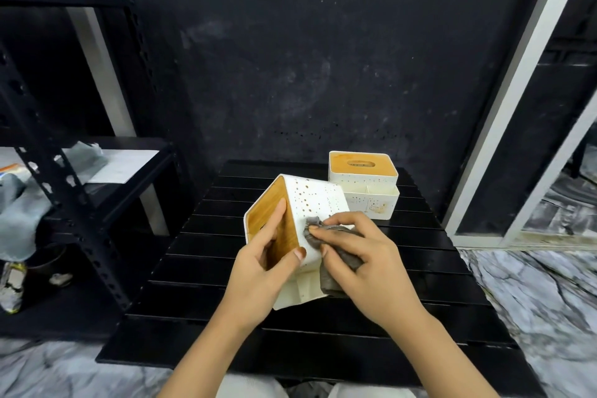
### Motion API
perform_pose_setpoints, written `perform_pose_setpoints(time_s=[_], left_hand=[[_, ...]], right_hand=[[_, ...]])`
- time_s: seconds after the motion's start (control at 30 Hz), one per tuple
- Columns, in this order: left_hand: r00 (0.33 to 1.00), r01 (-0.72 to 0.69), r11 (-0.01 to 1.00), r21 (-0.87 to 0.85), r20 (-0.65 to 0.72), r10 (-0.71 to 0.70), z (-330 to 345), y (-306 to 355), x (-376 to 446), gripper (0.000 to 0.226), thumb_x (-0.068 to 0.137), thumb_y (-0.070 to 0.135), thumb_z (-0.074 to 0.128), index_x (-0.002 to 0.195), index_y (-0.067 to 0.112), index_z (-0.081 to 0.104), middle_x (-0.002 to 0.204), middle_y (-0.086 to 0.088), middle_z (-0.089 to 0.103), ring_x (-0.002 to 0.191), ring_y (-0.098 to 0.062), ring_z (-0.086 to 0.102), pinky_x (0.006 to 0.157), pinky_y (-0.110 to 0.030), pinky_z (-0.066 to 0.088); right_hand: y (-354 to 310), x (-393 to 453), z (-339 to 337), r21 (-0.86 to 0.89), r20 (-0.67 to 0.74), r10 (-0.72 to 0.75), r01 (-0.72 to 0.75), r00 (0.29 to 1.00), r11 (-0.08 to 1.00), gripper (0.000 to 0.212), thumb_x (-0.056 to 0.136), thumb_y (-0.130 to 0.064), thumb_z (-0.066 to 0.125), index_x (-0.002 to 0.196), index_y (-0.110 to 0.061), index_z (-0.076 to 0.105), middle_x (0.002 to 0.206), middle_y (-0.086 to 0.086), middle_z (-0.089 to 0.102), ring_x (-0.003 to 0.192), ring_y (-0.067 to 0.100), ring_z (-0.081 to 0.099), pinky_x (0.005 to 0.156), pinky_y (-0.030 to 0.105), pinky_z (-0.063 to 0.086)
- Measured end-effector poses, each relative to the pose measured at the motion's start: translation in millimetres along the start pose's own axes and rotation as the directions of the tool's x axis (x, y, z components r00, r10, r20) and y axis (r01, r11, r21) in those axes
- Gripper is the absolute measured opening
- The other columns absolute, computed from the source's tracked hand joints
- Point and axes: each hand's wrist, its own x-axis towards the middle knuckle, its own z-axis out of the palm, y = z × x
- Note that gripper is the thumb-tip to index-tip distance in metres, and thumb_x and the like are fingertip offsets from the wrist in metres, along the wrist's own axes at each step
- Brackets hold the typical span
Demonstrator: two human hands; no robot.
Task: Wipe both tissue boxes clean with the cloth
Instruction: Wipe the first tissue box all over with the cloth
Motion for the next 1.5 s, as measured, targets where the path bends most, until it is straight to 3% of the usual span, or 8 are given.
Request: perform_pose_setpoints(time_s=[0.17,0.33,0.5,0.67,0.83,0.93,1.23,1.5], left_hand=[[0.999,-0.004,1.0,0.021,-0.039,0.005,-3,-2,-3,0.068,0.084,0.002,0.064,0.125,0.049,0.04,0.136,-0.001,0.052,0.121,-0.01,0.053,0.084,-0.013,0.049],[0.997,-0.022,0.992,0.128,-0.072,0.031,-5,-3,-7,0.071,0.075,0.027,0.06,0.132,0.052,0.027,0.131,-0.003,0.054,0.116,-0.004,0.053,0.083,-0.004,0.043],[0.992,-0.038,0.996,0.083,-0.119,0.048,-3,0,-8,0.06,0.09,0.018,0.059,0.133,0.05,0.032,0.121,0.005,0.06,0.103,0.002,0.06,0.085,-0.011,0.049],[0.995,-0.025,0.998,0.061,-0.091,0.031,0,6,-6,0.061,0.091,0.008,0.053,0.126,0.053,0.032,0.123,-0.002,0.057,0.097,0.01,0.058,0.073,-0.003,0.044],[1.0,-0.019,1.0,0.02,0.011,0.019,2,9,-6,0.061,0.09,0.009,0.053,0.128,0.053,0.033,0.133,-0.003,0.055,0.116,-0.001,0.055,0.079,-0.008,0.047],[1.0,-0.021,0.999,0.038,0.009,0.02,-1,9,-3,0.062,0.091,0.007,0.052,0.128,0.053,0.032,0.133,-0.004,0.055,0.111,0.002,0.056,0.079,-0.006,0.046],[0.997,-0.033,0.997,0.066,0.078,0.028,-4,5,-1,0.063,0.079,0.034,0.056,0.131,0.055,0.027,0.138,0.001,0.051,0.124,-0.005,0.05,0.091,-0.01,0.044],[0.998,-0.021,0.997,0.076,0.06,0.017,-4,4,0,0.065,0.078,0.036,0.056,0.131,0.057,0.025,0.138,-0.002,0.05,0.123,-0.01,0.051,0.091,-0.01,0.045]], right_hand=[[16,-3,-4,0.013,-0.025,0.057,-0.056,0.998,0.998,0.026,0.081,-0.033,0.056,0.104,-0.035,0.068,0.107,-0.021,0.054,0.105,0.003,0.052,0.089,0.01,0.04],[28,-14,-8,0.055,-0.069,0.088,-0.085,0.994,0.995,0.029,0.082,-0.012,0.061,0.103,-0.03,0.068,0.107,-0.018,0.055,0.104,0.002,0.053,0.087,0.006,0.039],[28,-23,-8,0.012,-0.093,0.106,-0.105,0.99,0.994,0.028,0.08,-0.025,0.056,0.104,-0.033,0.068,0.108,-0.024,0.052,0.105,0.006,0.054,0.089,0.014,0.043],[12,-22,-2,-0.065,-0.062,0.019,-0.023,0.998,0.998,0.032,0.082,-0.04,0.048,0.109,-0.035,0.065,0.111,-0.024,0.051,0.105,0.005,0.053,0.087,0.015,0.044],[-7,-7,6,-0.108,-0.038,-0.102,0.098,0.994,0.989,0.03,0.084,-0.036,0.049,0.107,-0.033,0.067,0.109,-0.018,0.054,0.102,0.007,0.053,0.082,0.025,0.049],[-3,2,4,-0.108,-0.03,-0.082,0.078,0.996,0.991,0.032,0.083,-0.039,0.047,0.108,-0.035,0.067,0.109,-0.019,0.053,0.103,0.005,0.051,0.083,0.023,0.048],[-7,4,6,-0.089,-0.035,-0.118,0.115,0.992,0.989,0.031,0.084,-0.036,0.048,0.108,-0.032,0.067,0.109,-0.014,0.055,0.101,0.011,0.054,0.08,0.03,0.051],[5,-1,5,-0.057,-0.078,-0.056,0.051,0.995,0.997,0.032,0.083,-0.038,0.047,0.109,-0.033,0.066,0.109,-0.016,0.053,0.105,0.007,0.052,0.086,0.021,0.045]])
